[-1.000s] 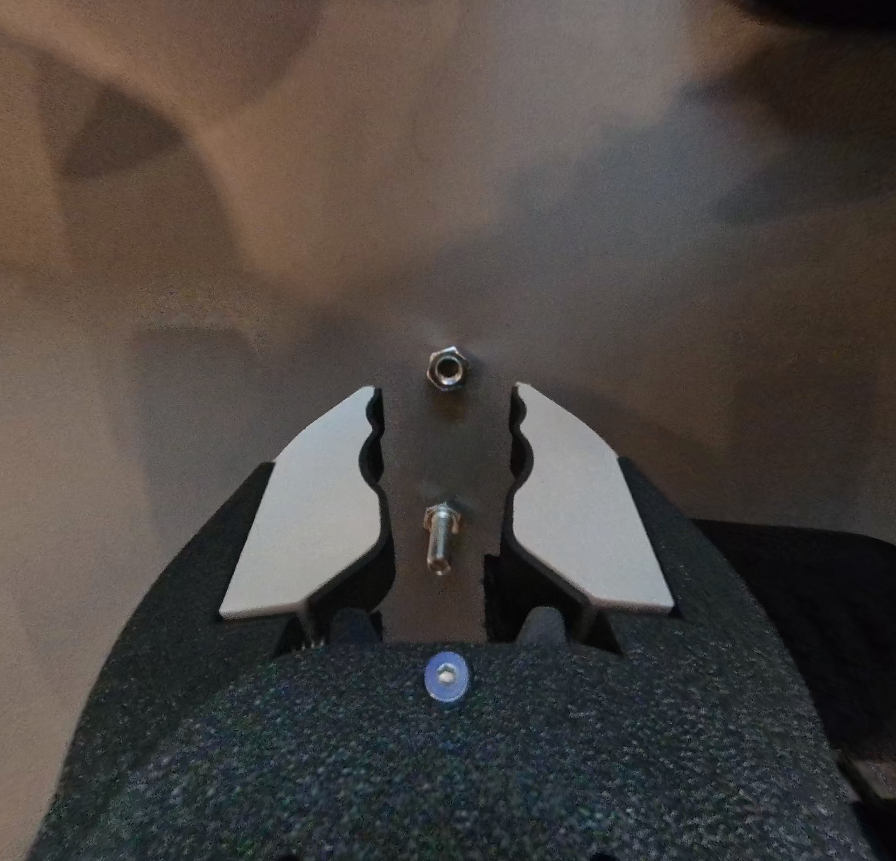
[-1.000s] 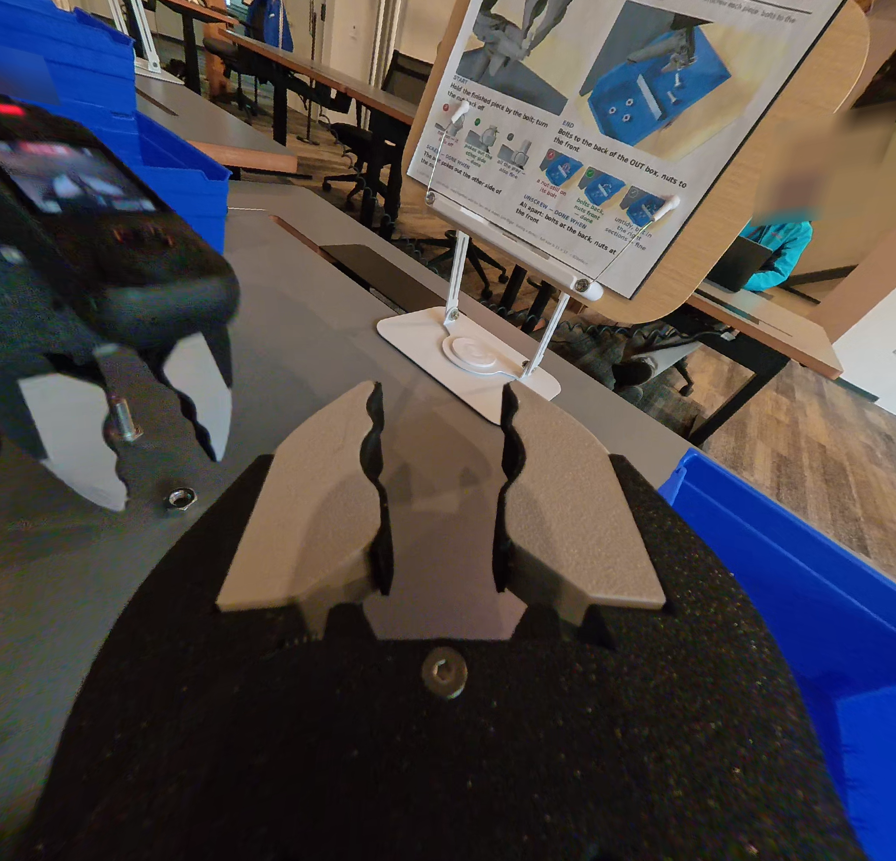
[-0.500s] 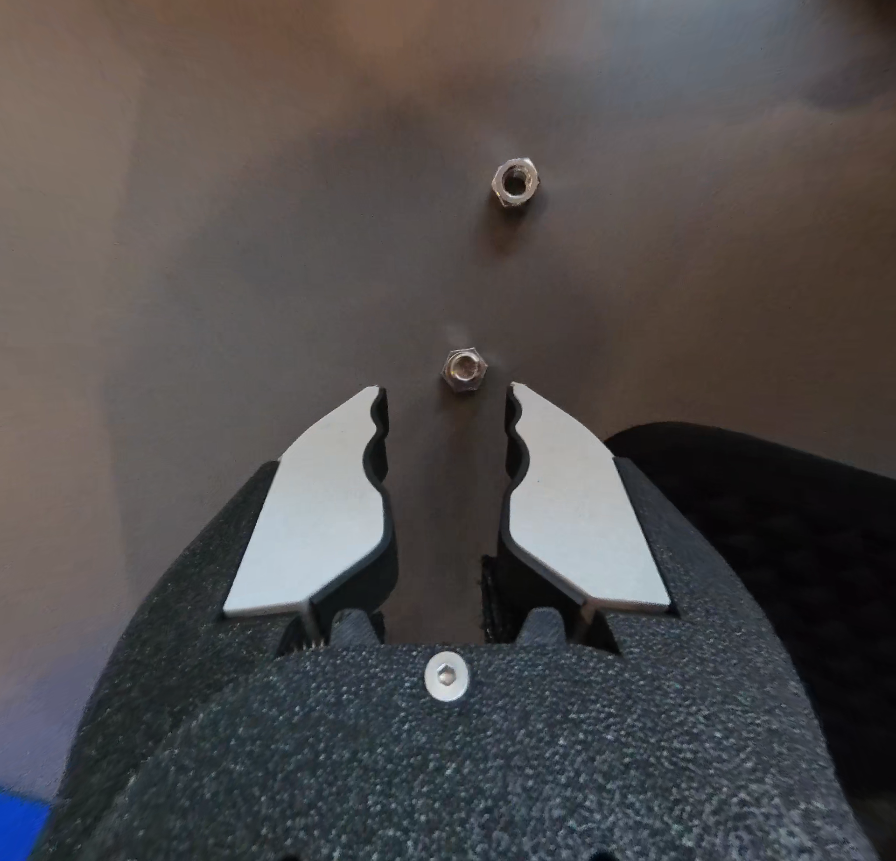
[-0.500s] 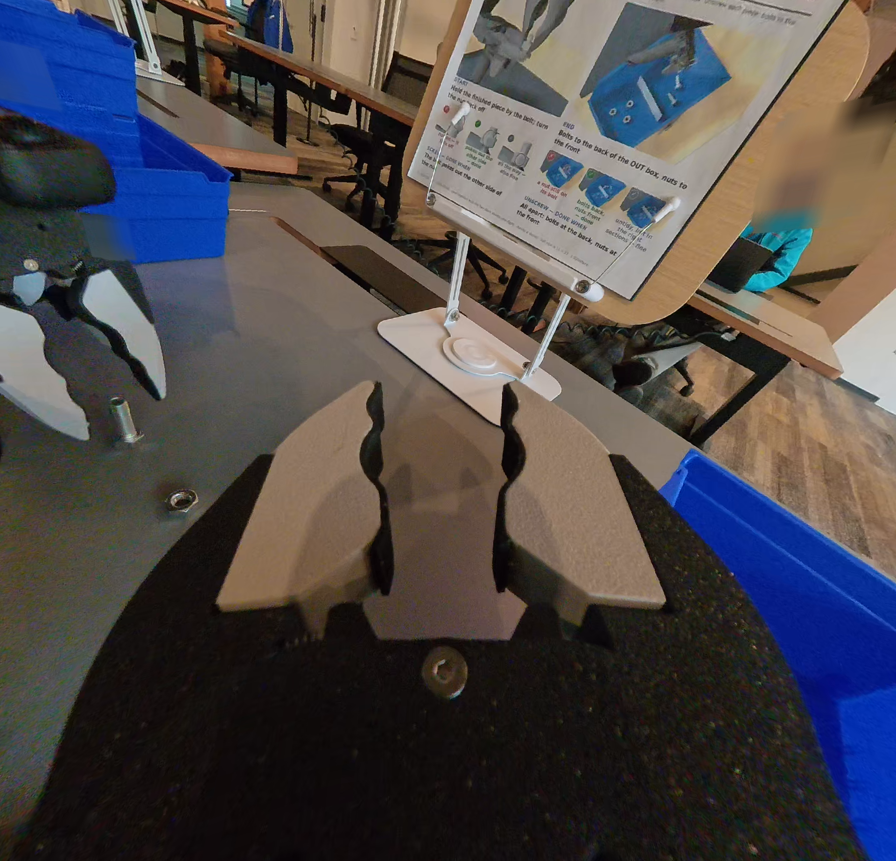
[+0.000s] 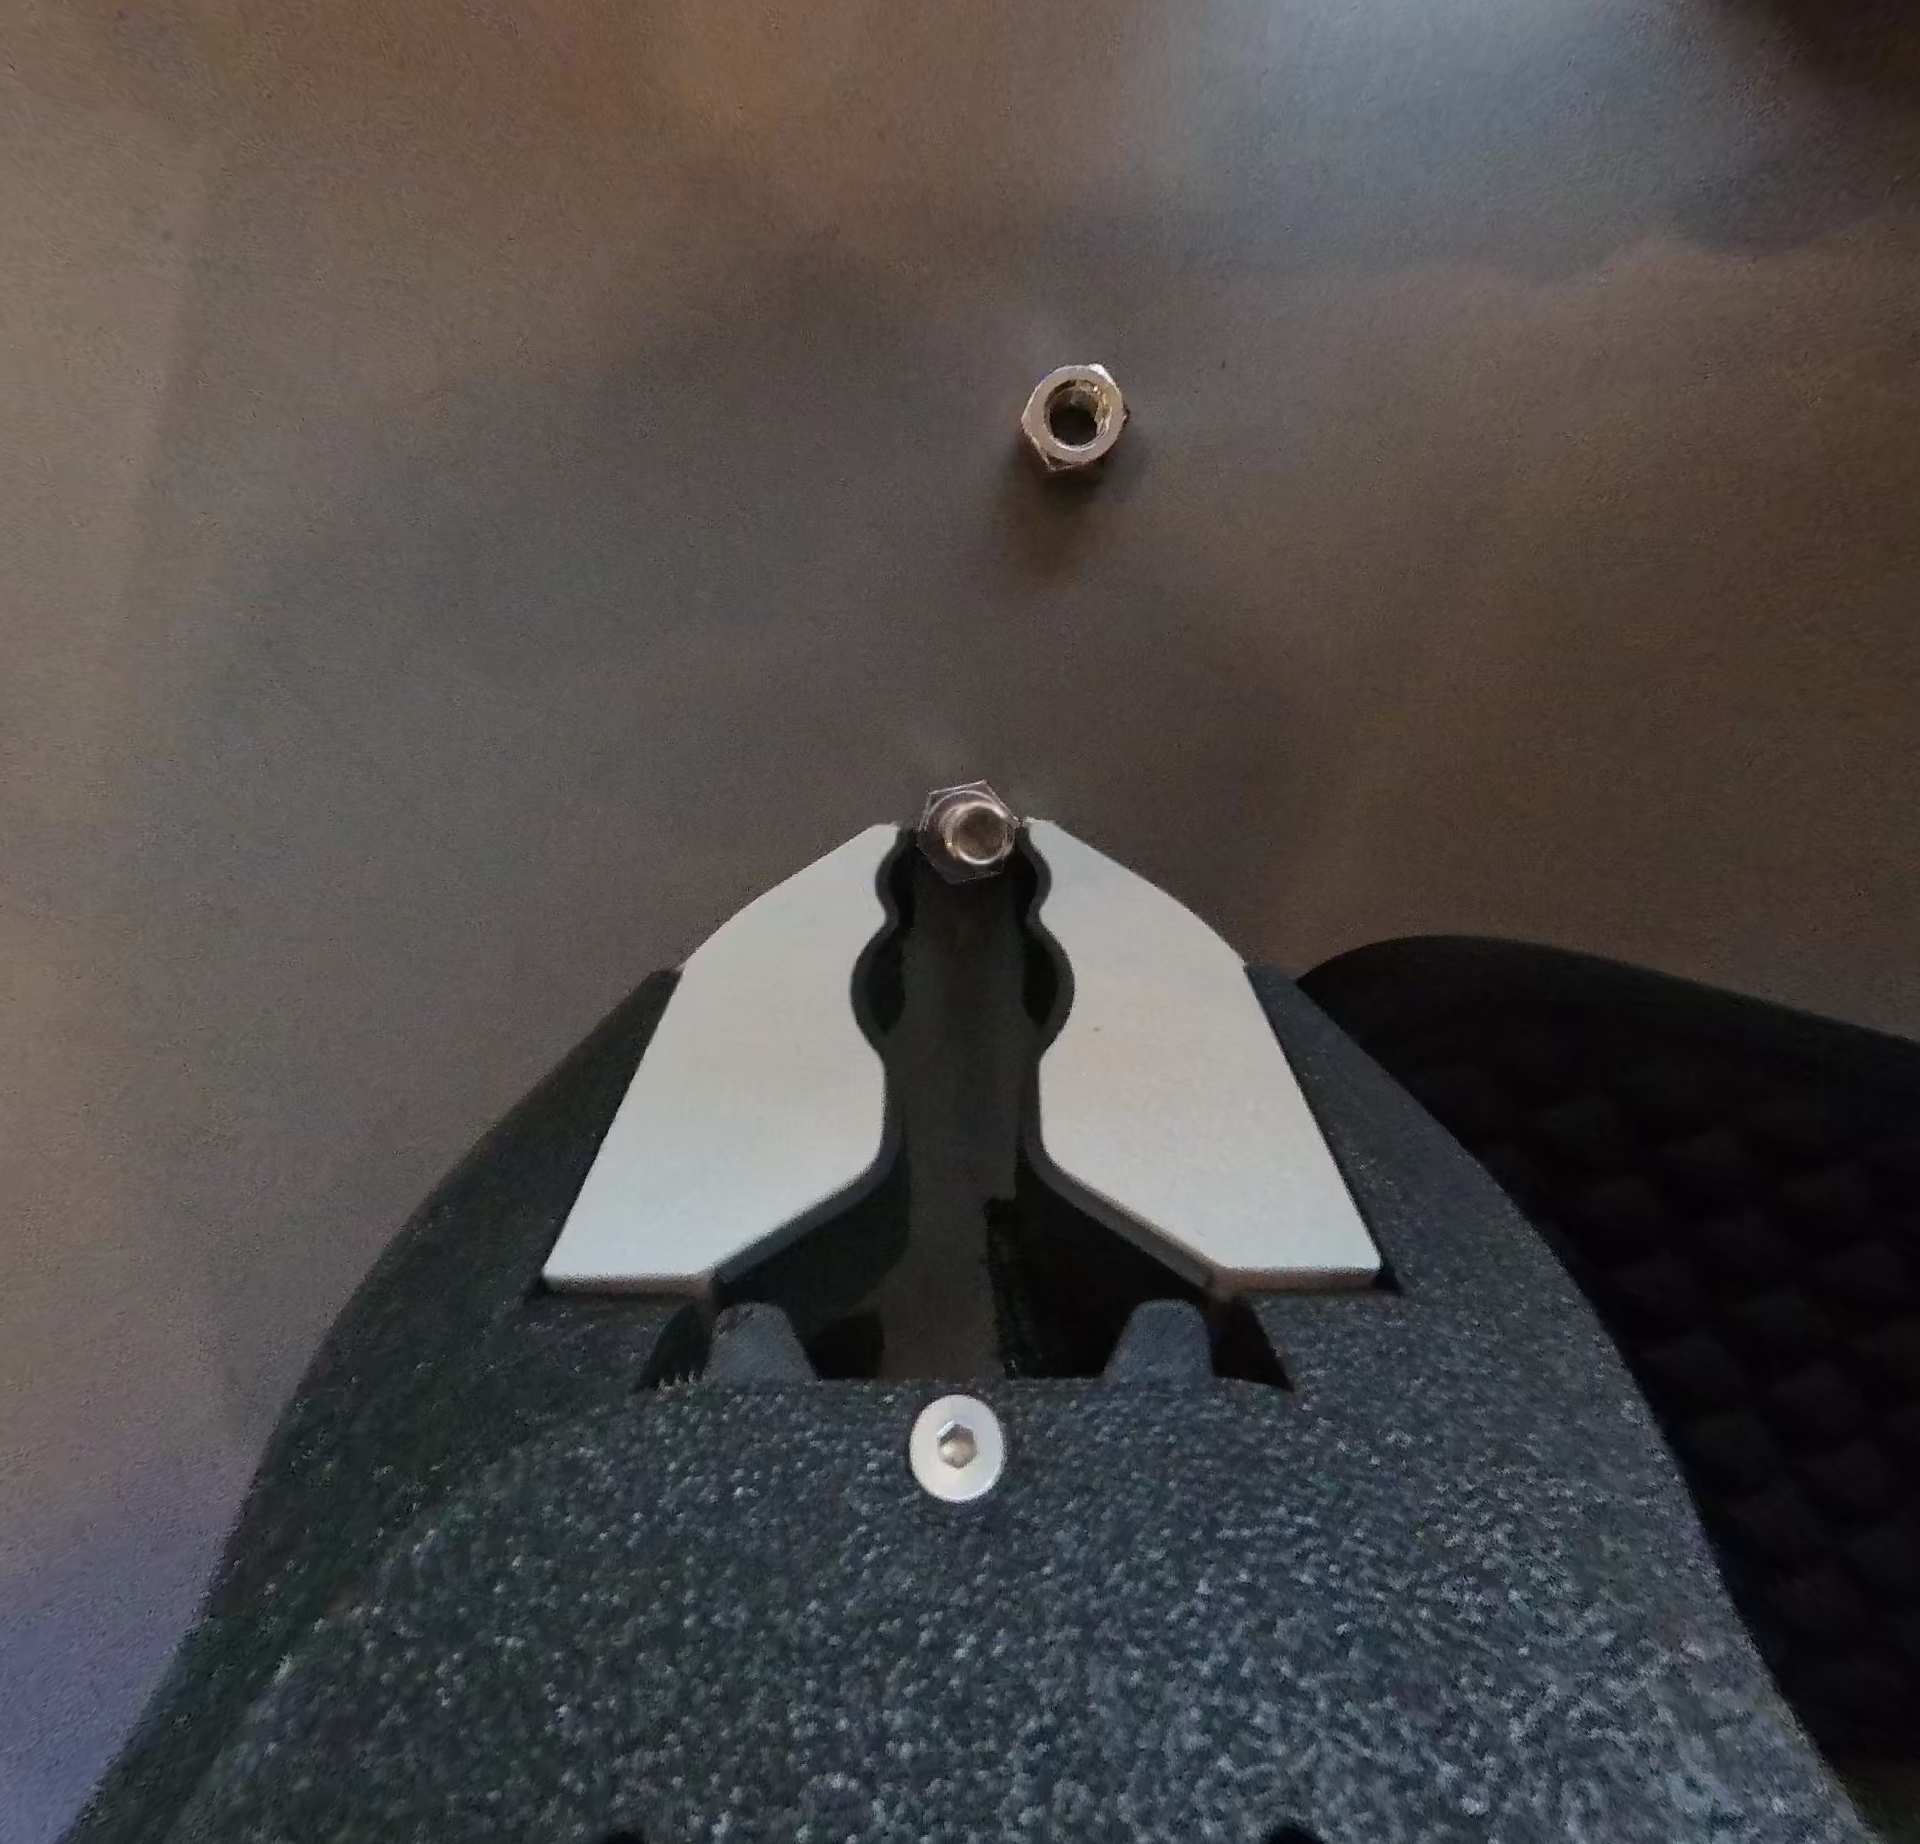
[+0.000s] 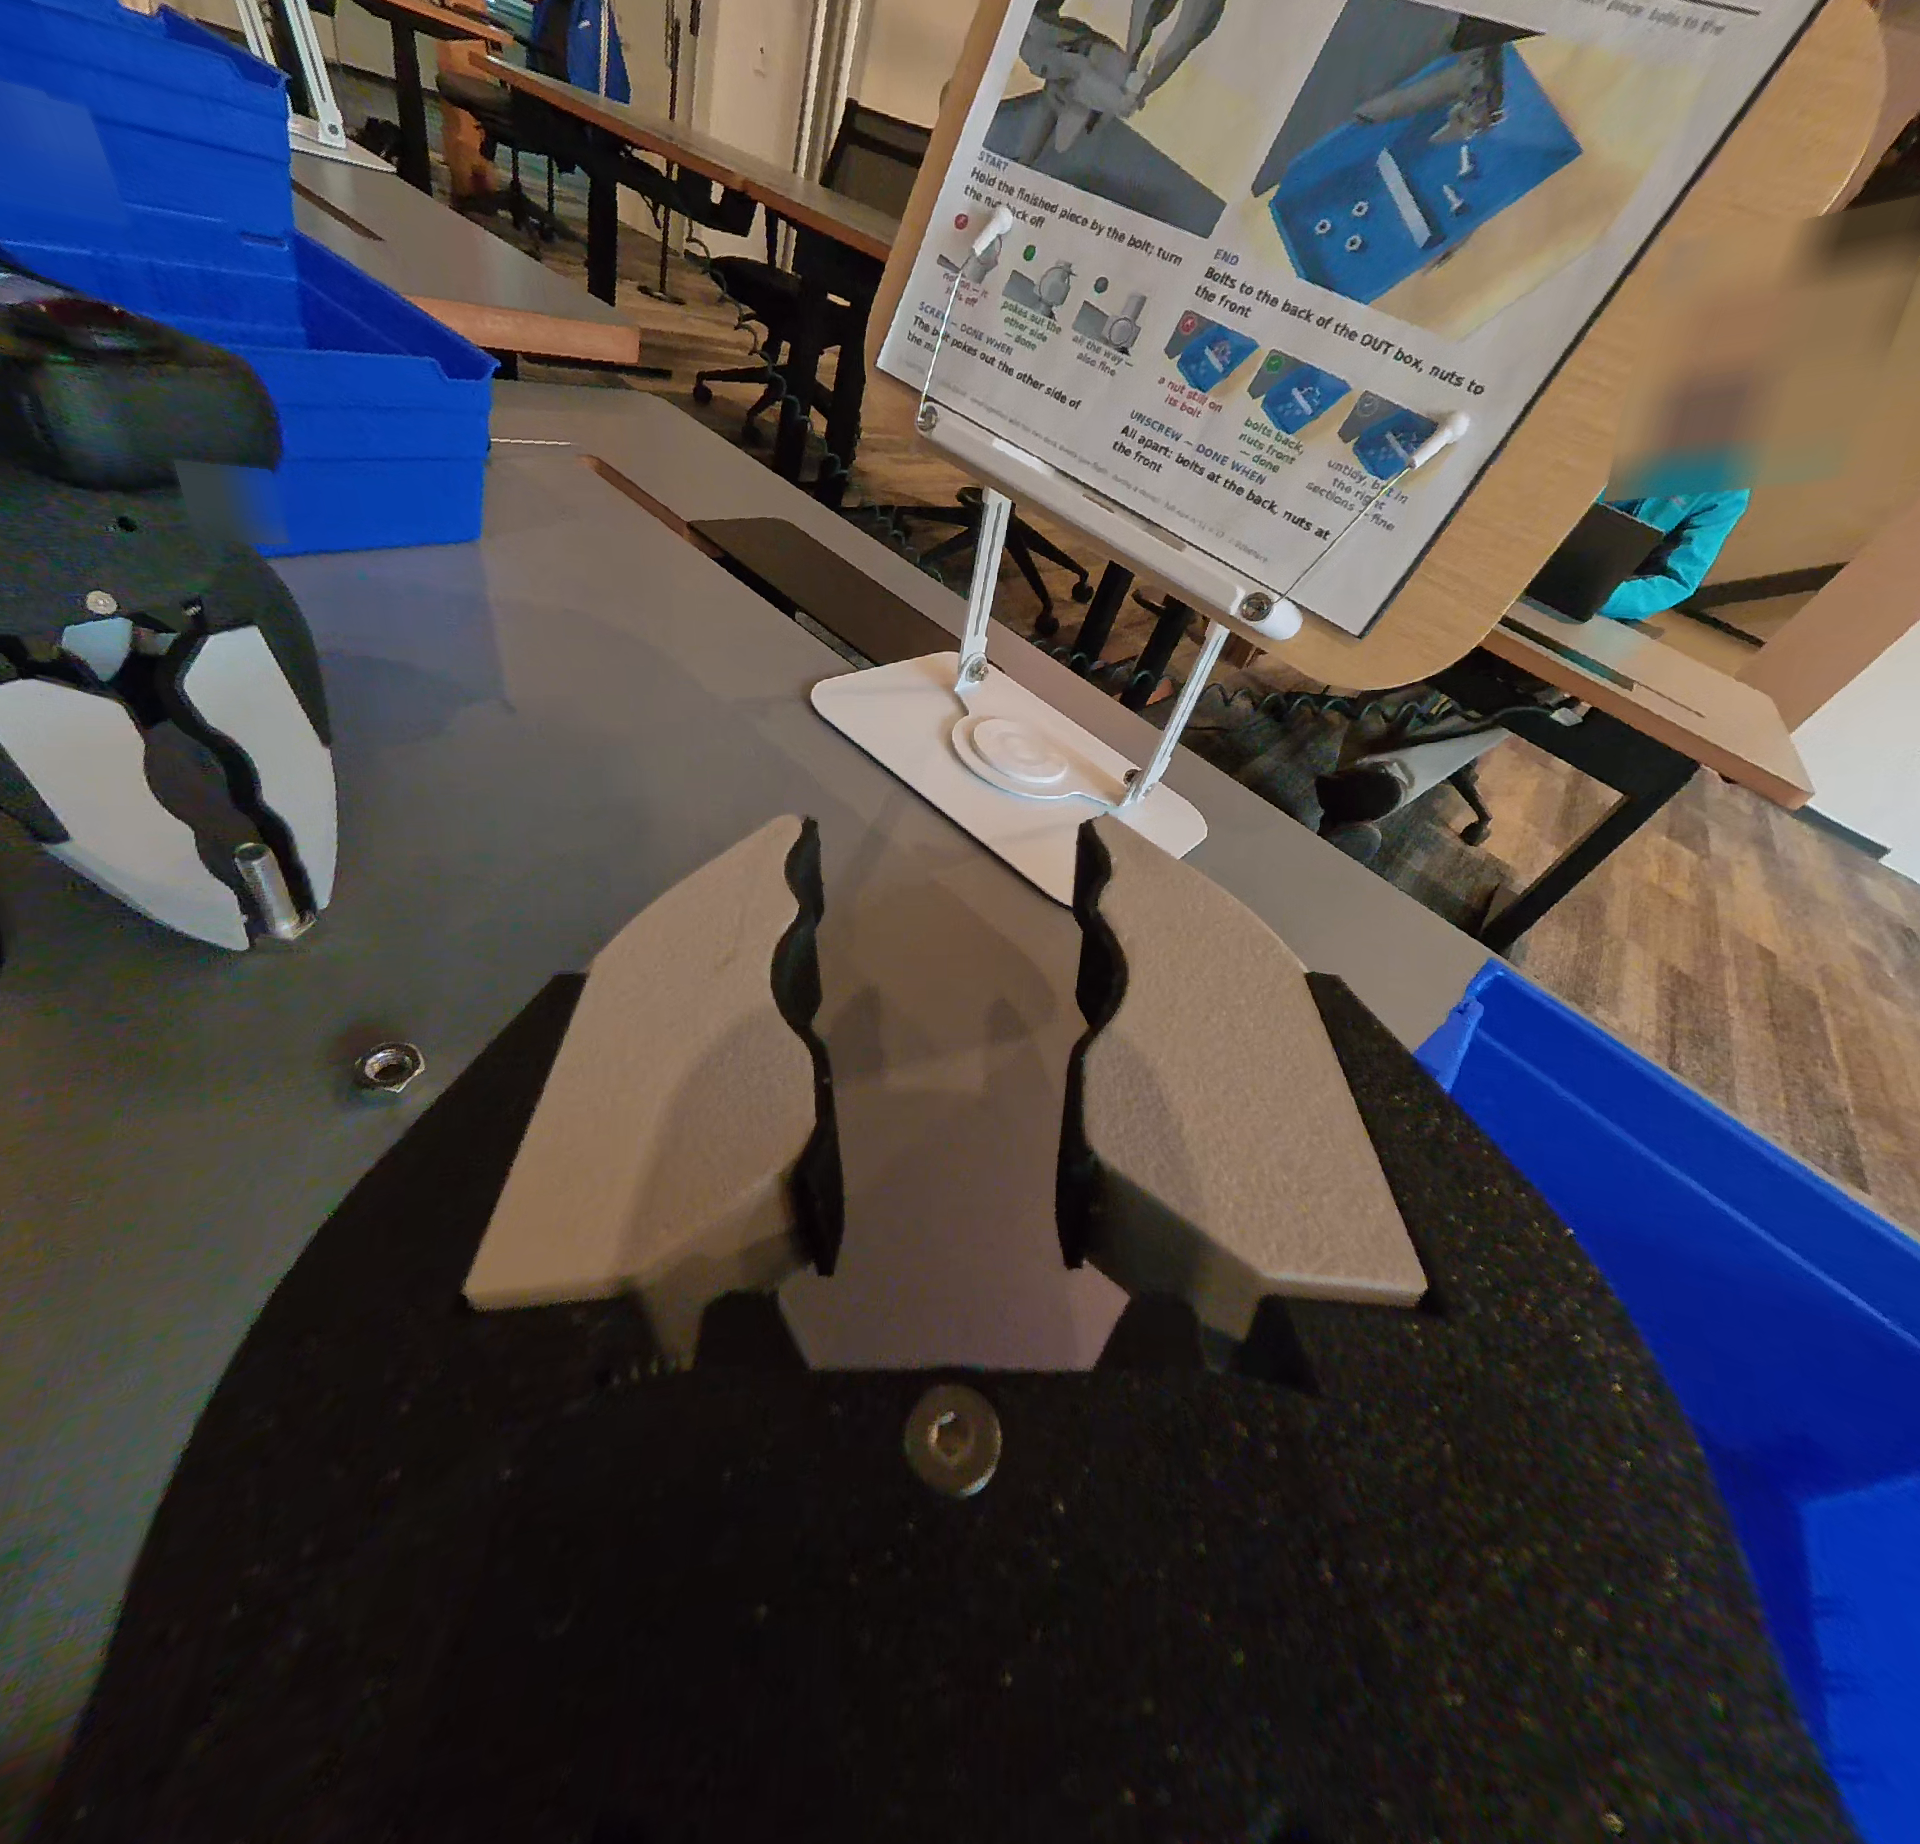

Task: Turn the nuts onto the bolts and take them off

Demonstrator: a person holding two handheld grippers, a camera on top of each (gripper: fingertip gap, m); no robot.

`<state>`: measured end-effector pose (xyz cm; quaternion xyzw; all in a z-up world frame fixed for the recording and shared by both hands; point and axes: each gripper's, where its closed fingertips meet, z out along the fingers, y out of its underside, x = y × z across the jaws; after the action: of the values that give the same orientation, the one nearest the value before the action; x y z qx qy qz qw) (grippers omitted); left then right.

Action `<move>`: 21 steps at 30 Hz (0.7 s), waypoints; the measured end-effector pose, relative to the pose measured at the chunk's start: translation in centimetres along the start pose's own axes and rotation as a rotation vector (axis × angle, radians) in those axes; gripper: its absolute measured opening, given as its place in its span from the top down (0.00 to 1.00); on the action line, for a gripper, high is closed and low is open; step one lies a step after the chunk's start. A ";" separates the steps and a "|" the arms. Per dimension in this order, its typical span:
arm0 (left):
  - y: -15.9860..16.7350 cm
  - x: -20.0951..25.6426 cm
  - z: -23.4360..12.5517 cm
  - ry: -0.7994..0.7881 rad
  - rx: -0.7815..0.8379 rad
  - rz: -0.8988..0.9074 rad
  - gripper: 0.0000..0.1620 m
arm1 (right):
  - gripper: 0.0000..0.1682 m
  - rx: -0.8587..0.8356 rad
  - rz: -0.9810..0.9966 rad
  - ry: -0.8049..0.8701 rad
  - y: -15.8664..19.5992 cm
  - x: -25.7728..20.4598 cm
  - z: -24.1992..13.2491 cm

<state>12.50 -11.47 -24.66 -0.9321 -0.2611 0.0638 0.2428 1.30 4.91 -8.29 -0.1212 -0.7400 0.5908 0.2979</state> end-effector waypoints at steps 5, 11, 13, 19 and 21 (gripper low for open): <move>-0.3 0.1 -0.1 0.029 0.053 -0.035 0.89 | 0.76 0.005 -0.001 -0.063 -0.1 -1.2 0.3; -3.8 1.4 -2.3 0.045 0.204 -0.029 0.89 | 0.78 0.082 0.078 -0.366 -2.0 -6.8 0.7; -5.3 2.3 -3.3 0.064 0.242 -0.003 0.89 | 0.80 0.105 0.133 -0.507 -2.9 -9.5 0.6; -7.7 6.7 -5.3 0.192 0.265 0.151 0.89 | 0.84 0.075 -0.023 -0.954 -3.8 -16.8 -2.0; -7.8 7.9 -5.7 0.238 0.239 0.205 0.89 | 0.84 0.045 -0.154 -1.056 -3.5 -18.1 -2.7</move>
<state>17.17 -3.97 -15.80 -0.9193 -0.1247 0.0080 0.3732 17.88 -3.50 -10.05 0.2537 -0.7831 0.5636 -0.0698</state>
